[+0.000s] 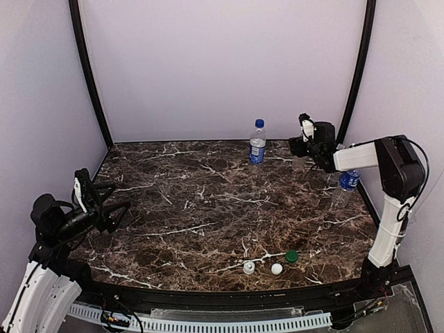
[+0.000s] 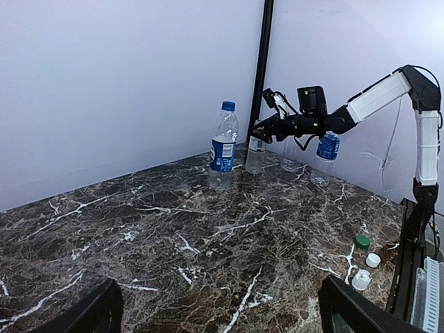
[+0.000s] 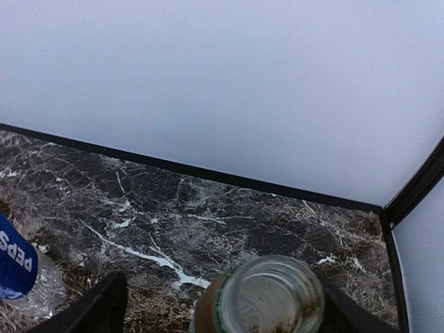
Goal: Unscrew the bottle caps
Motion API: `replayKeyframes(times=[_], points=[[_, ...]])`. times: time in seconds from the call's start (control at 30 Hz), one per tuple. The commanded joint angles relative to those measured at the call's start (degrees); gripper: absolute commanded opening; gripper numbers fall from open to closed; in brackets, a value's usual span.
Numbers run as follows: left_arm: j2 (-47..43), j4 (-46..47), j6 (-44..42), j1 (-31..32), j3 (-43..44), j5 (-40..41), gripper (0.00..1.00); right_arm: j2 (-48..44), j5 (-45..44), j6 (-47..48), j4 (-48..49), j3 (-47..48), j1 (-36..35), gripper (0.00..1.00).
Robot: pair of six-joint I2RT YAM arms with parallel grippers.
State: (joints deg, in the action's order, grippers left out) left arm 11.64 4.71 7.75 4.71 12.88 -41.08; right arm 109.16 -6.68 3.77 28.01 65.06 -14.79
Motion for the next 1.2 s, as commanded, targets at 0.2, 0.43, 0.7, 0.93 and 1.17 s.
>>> replayKeyframes(times=[0.2, 0.43, 0.7, 0.93, 1.17], points=[[-0.9, 1.8, 0.3, -0.3, -1.0, -0.5, 0.99, -4.7, -0.9, 0.4, -7.4, 7.3, -0.4, 0.99], [-1.2, 1.8, 0.3, -0.2, -0.9, -0.5, 0.99, -8.7, 17.8, 4.4, -19.7, 15.7, -3.6, 0.99], [-1.8, 1.8, 0.3, -0.3, -0.9, -0.7, 0.99, -8.0, 25.3, 1.1, -26.3, 24.1, -10.7, 0.99], [-2.3, 1.0, -0.3, -0.3, -0.9, 0.9, 0.99, 2.6, 5.1, -8.3, -40.6, 39.2, -12.5, 0.9], [-2.5, 0.5, -0.6, -0.3, -0.8, 2.5, 0.99, 6.3, 14.4, -6.4, -41.1, 40.7, -13.6, 0.85]])
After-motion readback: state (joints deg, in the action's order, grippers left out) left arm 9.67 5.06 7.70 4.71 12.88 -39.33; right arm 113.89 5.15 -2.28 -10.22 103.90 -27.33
